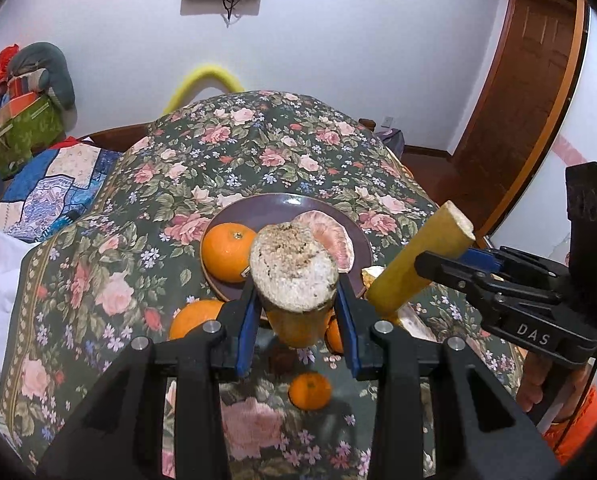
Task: Organize fruits
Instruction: 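Carry both corn cobs upright to the purple plate and lay them down side by side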
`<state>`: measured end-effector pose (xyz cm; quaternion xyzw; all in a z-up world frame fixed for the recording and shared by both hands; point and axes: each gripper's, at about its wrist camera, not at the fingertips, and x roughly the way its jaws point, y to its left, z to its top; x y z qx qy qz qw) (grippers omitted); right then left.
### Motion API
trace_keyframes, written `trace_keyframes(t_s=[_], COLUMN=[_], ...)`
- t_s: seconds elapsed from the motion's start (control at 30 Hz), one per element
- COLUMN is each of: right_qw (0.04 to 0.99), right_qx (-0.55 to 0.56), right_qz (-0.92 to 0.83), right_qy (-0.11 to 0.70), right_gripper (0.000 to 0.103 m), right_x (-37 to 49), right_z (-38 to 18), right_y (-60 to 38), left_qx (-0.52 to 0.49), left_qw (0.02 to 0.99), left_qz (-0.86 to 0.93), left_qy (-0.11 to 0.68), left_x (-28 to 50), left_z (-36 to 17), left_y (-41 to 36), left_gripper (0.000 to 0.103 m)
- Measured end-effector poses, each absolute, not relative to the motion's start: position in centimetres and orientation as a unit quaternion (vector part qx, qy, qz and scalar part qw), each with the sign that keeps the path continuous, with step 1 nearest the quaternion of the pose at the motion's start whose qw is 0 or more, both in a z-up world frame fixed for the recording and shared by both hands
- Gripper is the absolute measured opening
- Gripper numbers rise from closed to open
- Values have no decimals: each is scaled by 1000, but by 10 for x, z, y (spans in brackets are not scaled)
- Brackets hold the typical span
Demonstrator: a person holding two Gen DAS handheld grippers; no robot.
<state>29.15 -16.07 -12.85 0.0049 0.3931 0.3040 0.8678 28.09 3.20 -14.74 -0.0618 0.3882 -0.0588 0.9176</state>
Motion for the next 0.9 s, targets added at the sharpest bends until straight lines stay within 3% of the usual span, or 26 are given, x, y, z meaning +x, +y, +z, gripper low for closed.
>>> trace_keyframes(t_s=[0.9], right_qw=[850], right_qx=[-14], right_qz=[319], right_qy=[418], right_gripper=[32], right_x=[353], right_z=[-159], right_y=[-113], left_qx=[-79], left_qw=[897], left_qz=[-62], left_qy=[431], left_x=[363], left_z=[-182], left_y=[47], left_gripper=[36])
